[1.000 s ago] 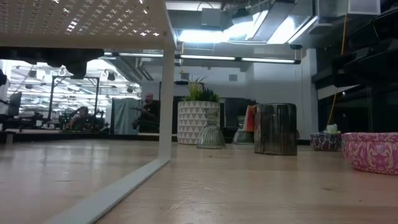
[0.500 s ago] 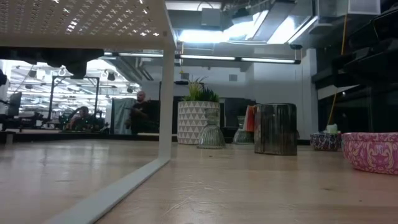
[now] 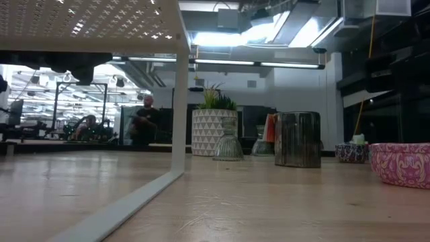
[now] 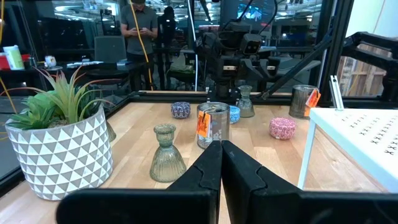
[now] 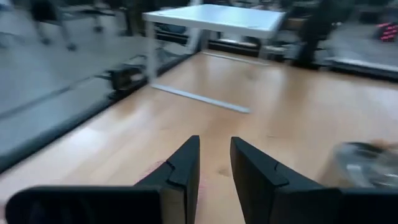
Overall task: Pick & Place candle stick holders
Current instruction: Put the top silver scented candle on the shelf
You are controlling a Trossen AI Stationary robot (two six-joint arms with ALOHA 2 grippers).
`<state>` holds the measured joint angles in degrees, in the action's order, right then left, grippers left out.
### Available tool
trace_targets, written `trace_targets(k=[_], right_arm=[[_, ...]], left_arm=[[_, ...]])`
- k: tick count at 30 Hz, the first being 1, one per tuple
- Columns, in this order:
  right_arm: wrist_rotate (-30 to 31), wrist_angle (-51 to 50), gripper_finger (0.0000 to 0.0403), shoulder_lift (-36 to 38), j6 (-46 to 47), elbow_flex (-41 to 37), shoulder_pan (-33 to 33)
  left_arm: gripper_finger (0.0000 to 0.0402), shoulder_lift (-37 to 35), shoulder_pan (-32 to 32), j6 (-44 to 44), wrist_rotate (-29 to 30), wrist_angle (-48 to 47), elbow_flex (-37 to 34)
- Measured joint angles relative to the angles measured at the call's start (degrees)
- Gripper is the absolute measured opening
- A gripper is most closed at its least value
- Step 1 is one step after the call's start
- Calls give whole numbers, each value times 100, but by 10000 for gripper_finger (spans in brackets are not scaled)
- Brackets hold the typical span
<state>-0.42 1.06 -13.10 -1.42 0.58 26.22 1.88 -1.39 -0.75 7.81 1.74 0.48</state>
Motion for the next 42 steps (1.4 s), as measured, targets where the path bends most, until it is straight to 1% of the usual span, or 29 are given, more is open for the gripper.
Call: trace_targets(k=[3, 6, 9, 14, 18, 24, 27, 30, 33, 38, 42], right_arm=[[-565, 50, 94, 0, 248, -2, 155], [-888, 107, 94, -9, 250, -2, 277], [-1022, 175, 94, -17, 250, -2, 357], [-1028, 131, 94, -208, 247, 131, 426], [-818, 78, 94, -656, 156, 444, 427], [3, -226, 98, -1614, 141, 1140, 442], [89, -265, 108, -2101, 139, 1477, 540], [160, -269, 129, -2564, 139, 1833, 702], [333, -441, 163, -3004, 140, 2210, 834], [731, -654, 240, -3649, 213, 2725, 881], [1221, -728, 308, -4084, 208, 2934, 805]], left_arm=[[4, 0, -1, 0, 0, 0, -1], [4, 1, 0, 0, 0, 0, 1], [4, 1, -2, 0, 0, 0, 0], [4, 1, -2, 0, 0, 0, -1], [4, 1, -1, 0, 0, 0, -1], [4, 1, -2, 0, 0, 0, -1], [4, 1, -2, 0, 0, 0, 0], [4, 0, -2, 0, 0, 0, -1], [4, 0, -2, 0, 0, 0, 0], [4, 1, -2, 0, 0, 0, -1], [4, 1, 0, 0, 0, 0, -1]])
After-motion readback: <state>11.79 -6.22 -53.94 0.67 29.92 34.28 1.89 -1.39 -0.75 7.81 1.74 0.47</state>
